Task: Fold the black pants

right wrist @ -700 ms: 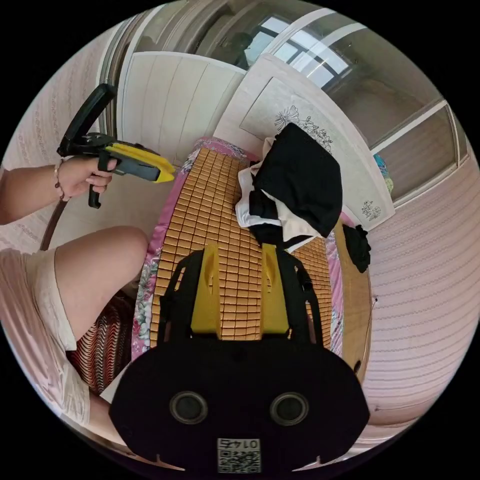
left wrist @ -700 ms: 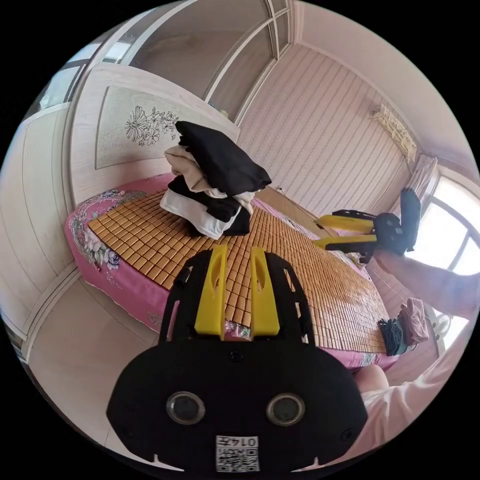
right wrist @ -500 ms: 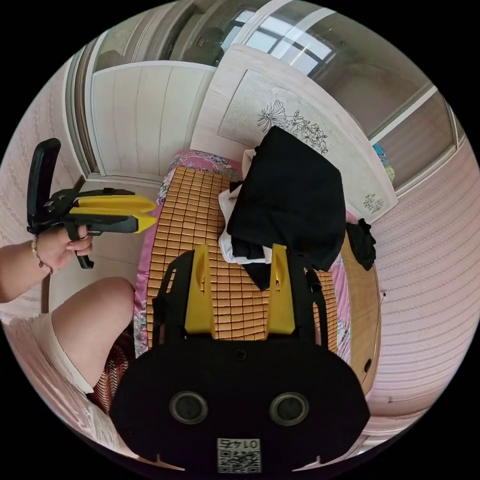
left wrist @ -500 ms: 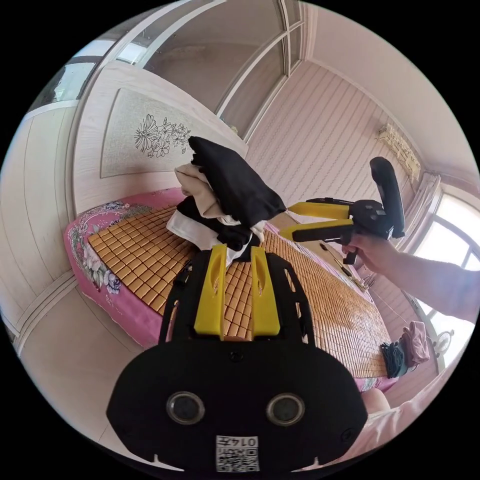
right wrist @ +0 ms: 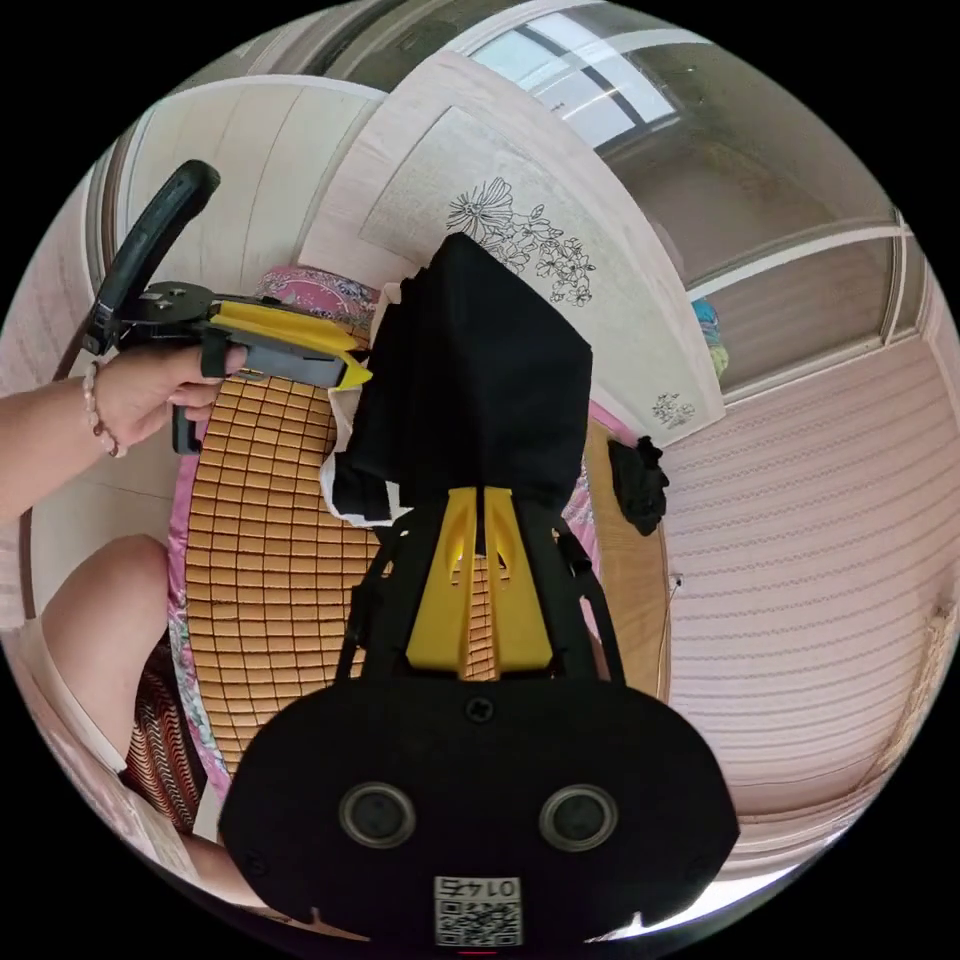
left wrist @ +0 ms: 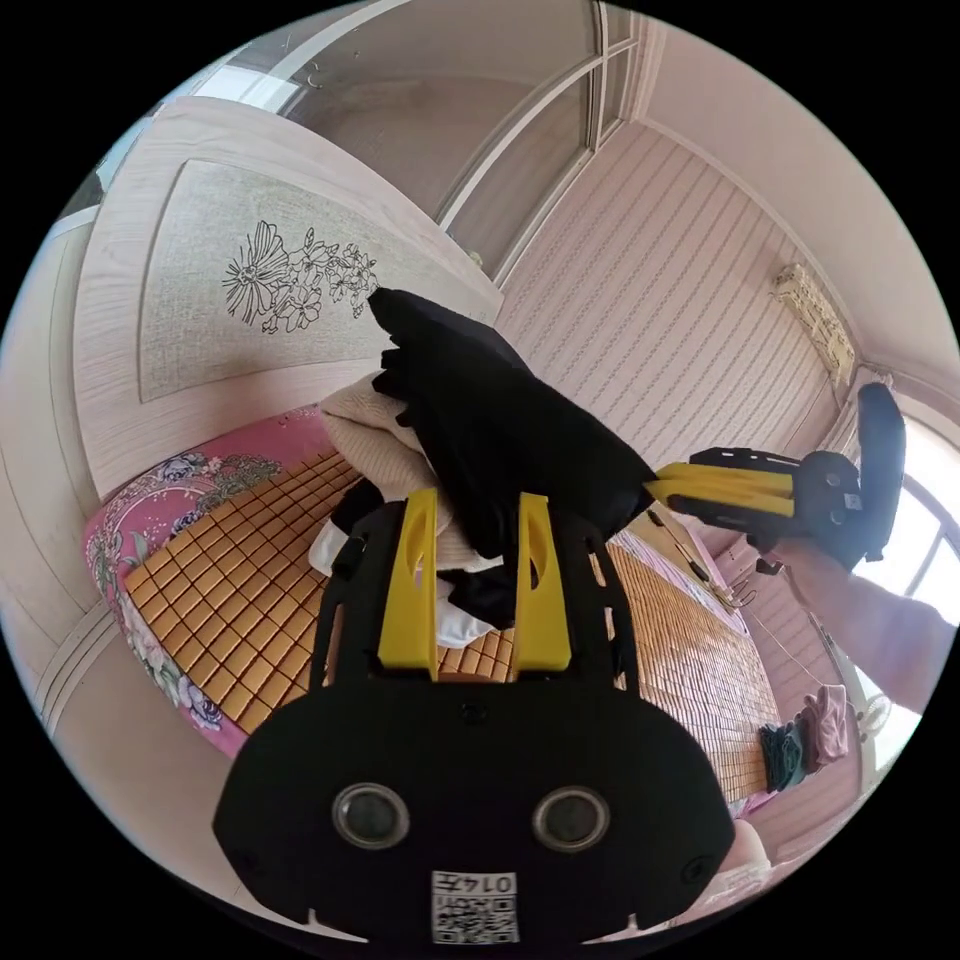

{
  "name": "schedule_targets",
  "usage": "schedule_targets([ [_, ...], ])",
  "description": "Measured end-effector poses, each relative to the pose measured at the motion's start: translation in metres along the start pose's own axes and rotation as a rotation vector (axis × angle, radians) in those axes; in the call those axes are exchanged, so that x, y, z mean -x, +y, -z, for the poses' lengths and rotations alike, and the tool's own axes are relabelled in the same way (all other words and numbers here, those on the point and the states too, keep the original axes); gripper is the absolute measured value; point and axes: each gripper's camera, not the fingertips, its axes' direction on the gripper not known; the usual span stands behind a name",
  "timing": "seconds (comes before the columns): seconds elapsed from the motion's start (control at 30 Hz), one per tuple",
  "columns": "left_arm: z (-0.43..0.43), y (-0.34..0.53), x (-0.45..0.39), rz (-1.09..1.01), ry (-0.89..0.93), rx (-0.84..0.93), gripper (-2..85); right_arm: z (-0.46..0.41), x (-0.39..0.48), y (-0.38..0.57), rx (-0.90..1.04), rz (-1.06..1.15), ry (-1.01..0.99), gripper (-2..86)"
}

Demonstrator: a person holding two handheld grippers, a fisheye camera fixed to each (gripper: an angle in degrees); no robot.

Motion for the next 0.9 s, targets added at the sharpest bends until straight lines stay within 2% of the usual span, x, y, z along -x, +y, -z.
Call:
schedule_targets([
  [0.13,-0.025,-0.019,0.005,0.02,0.026,0.115,7.8,0.034,-0.06,0.027,-0.126,-0.225,-0.104,-0.7],
  [0.2,-0.024,-0.02,0.005,0.013,-0.014,0.115,4.4,0.051,-0.083,0.042,-0.203,-0.323,-0.166,-0.8],
  [0.43,0.055,-0.041,-0.019,-0.138,-0.01,-0.082,-0.7,0.123,-0.152,0.119,-0.567,-0.568,-0.361,-0.5],
  [0.6,0.117,-0.062,-0.038,-0.217,0.026,-0.18,-0.8,0.147,-0.154,0.187,-0.663,-0.607,-0.335,-0.2],
  [0.67,0.134,-0.056,-0.047,-0.27,0.083,-0.15,-0.8,0.14,-0.142,0.227,-0.649,-0.658,-0.34,-0.1],
  [0.77,0.153,-0.011,-0.057,-0.328,0.182,-0.043,-0.8,0.105,-0.102,0.306,-0.497,-0.762,-0.347,0.5],
  [0.83,0.148,0.044,-0.049,-0.284,0.192,0.112,-0.7,0.048,-0.054,0.37,-0.181,-0.872,-0.34,1.3],
  [0.9,0.13,0.091,-0.033,-0.186,0.111,0.271,-0.7,0.004,-0.015,0.411,0.071,-0.955,-0.356,2.3],
])
